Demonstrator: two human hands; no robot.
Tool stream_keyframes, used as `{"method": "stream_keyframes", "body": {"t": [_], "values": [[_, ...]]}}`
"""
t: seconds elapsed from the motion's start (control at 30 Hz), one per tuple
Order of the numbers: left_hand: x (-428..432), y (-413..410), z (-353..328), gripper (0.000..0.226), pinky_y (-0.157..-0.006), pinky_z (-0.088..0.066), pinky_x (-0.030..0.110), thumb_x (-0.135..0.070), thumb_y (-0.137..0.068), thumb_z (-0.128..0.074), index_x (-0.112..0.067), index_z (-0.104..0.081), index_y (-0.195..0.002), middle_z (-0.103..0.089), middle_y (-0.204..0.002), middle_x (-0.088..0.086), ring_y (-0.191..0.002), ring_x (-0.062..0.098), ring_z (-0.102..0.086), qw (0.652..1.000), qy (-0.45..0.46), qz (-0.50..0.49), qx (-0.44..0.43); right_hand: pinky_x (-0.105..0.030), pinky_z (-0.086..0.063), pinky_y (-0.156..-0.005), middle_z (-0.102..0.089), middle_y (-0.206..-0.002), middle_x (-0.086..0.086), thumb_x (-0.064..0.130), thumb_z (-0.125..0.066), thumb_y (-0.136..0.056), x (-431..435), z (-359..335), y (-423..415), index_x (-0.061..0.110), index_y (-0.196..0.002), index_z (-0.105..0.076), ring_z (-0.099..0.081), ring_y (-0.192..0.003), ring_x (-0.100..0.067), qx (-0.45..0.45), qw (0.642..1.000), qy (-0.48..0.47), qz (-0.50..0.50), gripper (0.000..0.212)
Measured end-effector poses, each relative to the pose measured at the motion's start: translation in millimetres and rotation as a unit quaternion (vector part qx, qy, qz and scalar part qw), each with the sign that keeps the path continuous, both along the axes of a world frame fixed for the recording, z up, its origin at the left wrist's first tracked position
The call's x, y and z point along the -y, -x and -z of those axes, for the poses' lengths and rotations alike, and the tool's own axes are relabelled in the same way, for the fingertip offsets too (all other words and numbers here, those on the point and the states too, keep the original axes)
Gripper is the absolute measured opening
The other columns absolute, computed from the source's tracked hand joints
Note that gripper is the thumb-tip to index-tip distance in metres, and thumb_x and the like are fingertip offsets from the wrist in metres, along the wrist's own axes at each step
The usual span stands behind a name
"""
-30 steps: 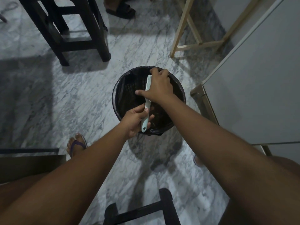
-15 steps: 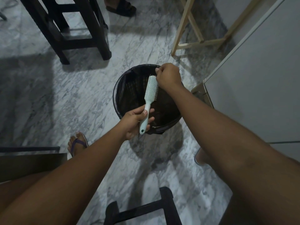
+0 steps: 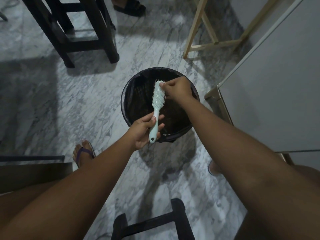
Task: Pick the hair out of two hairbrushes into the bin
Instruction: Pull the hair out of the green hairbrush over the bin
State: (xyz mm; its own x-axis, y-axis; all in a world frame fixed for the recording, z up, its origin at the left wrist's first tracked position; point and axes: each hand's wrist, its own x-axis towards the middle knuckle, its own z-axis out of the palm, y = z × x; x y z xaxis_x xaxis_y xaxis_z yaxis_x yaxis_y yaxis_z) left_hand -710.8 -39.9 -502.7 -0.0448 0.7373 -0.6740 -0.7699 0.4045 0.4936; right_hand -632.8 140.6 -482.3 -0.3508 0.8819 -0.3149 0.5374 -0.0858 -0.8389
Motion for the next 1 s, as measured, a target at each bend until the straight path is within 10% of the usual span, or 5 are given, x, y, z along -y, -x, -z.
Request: {"method": "stream_keyframes", "body": {"t": [0.07, 0.2, 0.4, 0.7, 1.0], "values": [[0, -3, 1, 0.034, -0.059, -0.053, 0.029, -0.01, -0.103, -0.046, -0.016, -0.057, -0.135, -0.066, -0.129, 0.003, -0.085, 0.019, -0.068, 1.0, 0.001, -0.004, -0.004, -0.026, -0.057, -0.064, -0.073, -0.066, -0.007, 0.031, -0.074, -0.086, 0, -6, -2, 0.005, -0.079, -0.078, -0.07, -0.06, -0.015, 0.074, 0.992, -0.103, -0.021, 0.026], [-3, 2, 2, 0.038, -0.058, -0.053, 0.028, -0.013, -0.104, -0.044, -0.013, -0.05, -0.141, -0.067, -0.127, 0.001, -0.081, 0.016, -0.068, 0.998, 0.0, -0.055, 0.012, -0.037, -0.061, -0.052, -0.064, -0.064, -0.008, 0.026, -0.056, -0.099, 3, -10, -1, -0.003, -0.083, -0.064, -0.065, -0.051, -0.016, -0.054, 0.994, -0.026, 0.097, 0.034], [-5, 8, -2, 0.035, -0.059, -0.053, 0.029, -0.014, -0.104, -0.044, -0.015, -0.054, -0.138, -0.069, -0.124, 0.0, -0.081, 0.016, -0.069, 0.999, -0.01, -0.047, 0.02, -0.037, -0.064, -0.065, -0.069, -0.103, -0.017, 0.033, -0.072, -0.088, 26, -7, -11, -0.004, -0.12, -0.059, -0.073, -0.086, -0.021, -0.057, 0.988, 0.134, -0.044, 0.051], [-8, 2, -4, 0.036, -0.064, -0.056, 0.031, -0.016, -0.105, -0.044, -0.015, -0.053, -0.139, -0.068, -0.127, 0.0, -0.09, 0.018, -0.071, 1.0, -0.007, -0.014, 0.002, -0.02, -0.055, -0.049, -0.072, -0.066, -0.014, 0.02, -0.075, -0.086, 17, -12, -8, -0.004, -0.079, -0.071, -0.065, -0.044, -0.009, 0.053, 0.994, 0.01, -0.094, 0.025], [-19, 3, -12, 0.034, -0.061, -0.055, 0.03, -0.016, -0.105, -0.044, -0.014, -0.053, -0.137, -0.07, -0.123, 0.0, -0.09, 0.018, -0.072, 1.0, -0.008, -0.013, 0.008, -0.03, -0.053, -0.05, -0.062, -0.071, 0.0, 0.022, -0.041, -0.104, 9, -16, -3, 0.008, -0.088, -0.06, -0.058, -0.056, -0.011, -0.027, 0.996, -0.022, 0.079, 0.028]]}}
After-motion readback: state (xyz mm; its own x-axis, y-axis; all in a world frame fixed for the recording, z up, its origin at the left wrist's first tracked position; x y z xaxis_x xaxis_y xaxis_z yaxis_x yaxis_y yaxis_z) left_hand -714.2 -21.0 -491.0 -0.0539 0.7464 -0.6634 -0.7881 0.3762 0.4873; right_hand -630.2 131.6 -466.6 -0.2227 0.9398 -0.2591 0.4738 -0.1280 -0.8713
